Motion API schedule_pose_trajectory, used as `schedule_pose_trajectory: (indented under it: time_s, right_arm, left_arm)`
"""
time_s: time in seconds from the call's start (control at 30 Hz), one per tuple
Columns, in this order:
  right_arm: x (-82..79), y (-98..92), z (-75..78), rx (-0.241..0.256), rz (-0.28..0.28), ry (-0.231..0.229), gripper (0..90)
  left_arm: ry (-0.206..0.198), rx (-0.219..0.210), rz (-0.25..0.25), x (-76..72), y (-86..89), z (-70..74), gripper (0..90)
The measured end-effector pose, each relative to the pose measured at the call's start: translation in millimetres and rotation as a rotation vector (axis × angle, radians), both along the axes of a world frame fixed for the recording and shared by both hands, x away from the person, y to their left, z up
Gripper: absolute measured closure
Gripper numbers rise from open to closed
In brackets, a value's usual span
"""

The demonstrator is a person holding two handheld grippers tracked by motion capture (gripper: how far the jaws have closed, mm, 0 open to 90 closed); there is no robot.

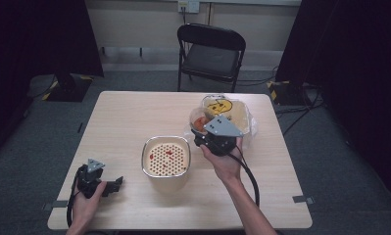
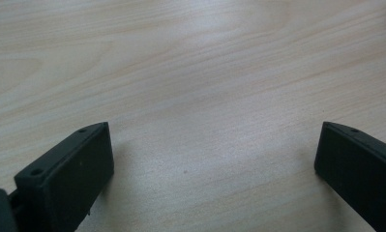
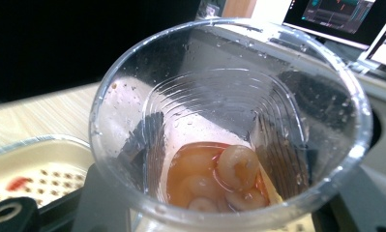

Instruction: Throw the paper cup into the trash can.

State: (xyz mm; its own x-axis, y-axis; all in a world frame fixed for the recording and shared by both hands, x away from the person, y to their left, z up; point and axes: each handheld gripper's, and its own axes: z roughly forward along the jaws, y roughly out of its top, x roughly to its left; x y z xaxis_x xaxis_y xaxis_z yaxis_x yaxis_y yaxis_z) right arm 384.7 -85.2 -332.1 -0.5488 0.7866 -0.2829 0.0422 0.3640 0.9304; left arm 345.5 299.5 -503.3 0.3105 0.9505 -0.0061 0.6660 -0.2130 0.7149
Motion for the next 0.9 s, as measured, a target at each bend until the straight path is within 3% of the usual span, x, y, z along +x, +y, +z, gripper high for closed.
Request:
schedule_pose_trajectory:
  time_s: [0.03, 0.2, 0.23, 0.27, 0.3, 0.33, 0.4, 0.5, 0.53, 0.63, 0.67, 0.7, 0.73, 0.77, 0.9]
  right_arm:
    - [0.6, 5.4, 0.9, -0.073, -0.012, -0.022, 44.9]
    - [3.0, 20.3, -3.0, -0.222, -0.02, -0.049, 45.7]
    - [3.0, 20.3, -3.0, -0.222, -0.02, -0.049, 45.7]
    - [2.2, 27.1, -4.4, -0.291, -0.025, -0.07, 46.1]
    - [1.7, 30.2, -4.6, -0.323, -0.024, -0.08, 46.2]
    - [1.7, 30.2, -4.6, -0.323, -0.024, -0.08, 46.2]
    - [0.2, 39.4, -5.3, -0.409, -0.03, -0.118, 46.9]
    - [0.3, 46.5, -7.3, -0.482, -0.027, -0.145, 47.0]
    - [0.3, 46.5, -7.3, -0.482, -0.027, -0.145, 47.0]
    - [-2.0, 55.1, -10.5, -0.584, -0.038, -0.196, 47.2]
    - [-2.0, 55.1, -10.5, -0.584, -0.038, -0.196, 47.2]
    - [-4.4, 60.1, -12.7, -0.637, -0.045, -0.216, 47.1]
    - [-4.4, 60.1, -12.7, -0.637, -0.045, -0.216, 47.1]
    - [-6.8, 64.1, -14.1, -0.68, -0.062, -0.239, 47.2]
    - [-8.1, 68.7, -15.4, -0.761, -0.07, -0.288, 47.3]
  left_arm:
    - [0.0, 0.0, 0.0, 0.0, 0.0, 0.0, 0.0]
    - [0.001, 0.001, 0.0, -0.1, 0.0, 0.1, 0.0]
    - [0.001, 0.001, 0.0, -0.1, 0.0, 0.1, 0.0]
    - [0.0, 0.0, 0.0, 0.0, 0.0, 0.0, 0.0]
    - [0.0, 0.0, 0.0, 0.0, 0.0, 0.0, 0.0]
    - [0.0, 0.0, 0.0, 0.0, 0.0, 0.0, 0.0]
    - [0.0, 0.0, 0.0, 0.0, 0.0, 0.0, 0.0]
    - [0.0, 0.0, 0.0, 0.0, 0.0, 0.0, 0.0]
    - [0.0, 0.0, 0.0, 0.0, 0.0, 0.0, 0.0]
    - [0.0, 0.0, 0.0, 0.0, 0.0, 0.0, 0.0]
    - [0.0, 0.0, 0.0, 0.0, 0.0, 0.0, 0.0]
    - [0.0, 0.0, 0.0, 0.0, 0.0, 0.0, 0.0]
    - [0.0, 0.0, 0.0, 0.0, 0.0, 0.0, 0.0]
    - [0.0, 0.0, 0.0, 0.0, 0.0, 0.0, 0.0]
    - [0.0, 0.0, 0.0, 0.0, 0.0, 0.0, 0.0]
